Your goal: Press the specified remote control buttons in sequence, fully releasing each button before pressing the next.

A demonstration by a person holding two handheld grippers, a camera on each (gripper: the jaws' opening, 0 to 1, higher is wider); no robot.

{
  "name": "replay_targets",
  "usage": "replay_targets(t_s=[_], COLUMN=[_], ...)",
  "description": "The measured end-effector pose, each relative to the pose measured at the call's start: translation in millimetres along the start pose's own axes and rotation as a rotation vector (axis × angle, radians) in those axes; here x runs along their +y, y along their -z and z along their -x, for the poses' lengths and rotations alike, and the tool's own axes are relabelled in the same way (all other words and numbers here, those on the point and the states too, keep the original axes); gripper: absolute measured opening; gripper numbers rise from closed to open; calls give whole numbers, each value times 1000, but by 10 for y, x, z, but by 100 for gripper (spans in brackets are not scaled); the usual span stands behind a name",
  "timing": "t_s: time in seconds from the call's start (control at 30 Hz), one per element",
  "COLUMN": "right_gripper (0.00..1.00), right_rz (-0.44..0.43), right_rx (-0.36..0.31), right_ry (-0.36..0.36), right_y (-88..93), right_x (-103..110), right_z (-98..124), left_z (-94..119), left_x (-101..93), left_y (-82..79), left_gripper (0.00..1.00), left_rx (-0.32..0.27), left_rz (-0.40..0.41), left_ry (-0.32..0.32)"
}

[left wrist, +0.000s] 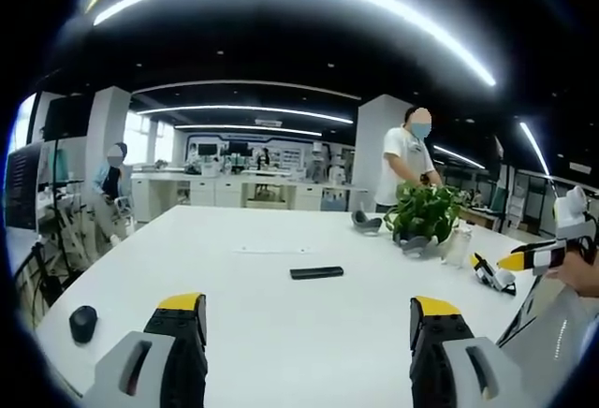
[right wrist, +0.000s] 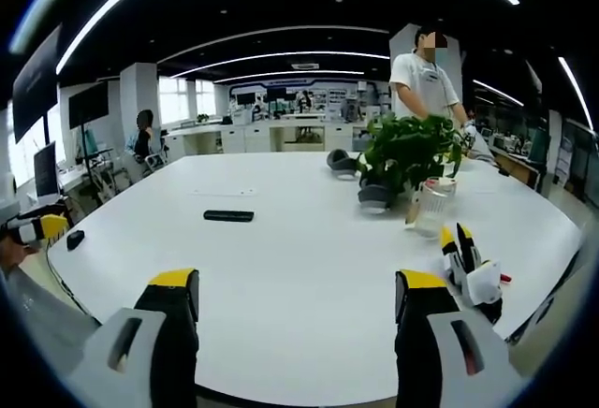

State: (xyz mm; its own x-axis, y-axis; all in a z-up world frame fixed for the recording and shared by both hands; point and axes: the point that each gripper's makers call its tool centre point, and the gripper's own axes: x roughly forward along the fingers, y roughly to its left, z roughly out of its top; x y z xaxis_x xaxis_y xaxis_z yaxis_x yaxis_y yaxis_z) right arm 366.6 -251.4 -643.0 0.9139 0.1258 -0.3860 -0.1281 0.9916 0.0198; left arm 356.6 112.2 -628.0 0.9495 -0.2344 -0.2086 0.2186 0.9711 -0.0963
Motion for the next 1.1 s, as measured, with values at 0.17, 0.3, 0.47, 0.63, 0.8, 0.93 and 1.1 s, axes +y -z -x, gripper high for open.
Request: replay_targets(t_s=[0.17,0.3,0.47,0.63,0.8,0.93,1.1], right_gripper=[90,89,89,89,89,89,88], right_rz=[-1,3,9,10,8,11,14], right_rx=[4,14,17,19,22,26,27], right_ry=[2,1,0,2,7,5,12], right_y=[9,28,27,38,50,55,61], right_x=[-3,-9,-13,-22,-42,-36,-39], right_z=[-1,-14,-20,-27,-31,-34,-30], left_z=[-8,3,-20,-75,-145,-235,-330], left_x=[-14,15,0,13,28,-6,-51], left_y=[8,-19,-32,-57,-91,-69,-15], left_gripper=[93,87,87,87,86,87,85], left_rx=[7,0,8,21,36,76,124], left_rz=[-5,-7,21,-24,-42,-67,-114], left_ry=[5,0,19,28,40,79,124])
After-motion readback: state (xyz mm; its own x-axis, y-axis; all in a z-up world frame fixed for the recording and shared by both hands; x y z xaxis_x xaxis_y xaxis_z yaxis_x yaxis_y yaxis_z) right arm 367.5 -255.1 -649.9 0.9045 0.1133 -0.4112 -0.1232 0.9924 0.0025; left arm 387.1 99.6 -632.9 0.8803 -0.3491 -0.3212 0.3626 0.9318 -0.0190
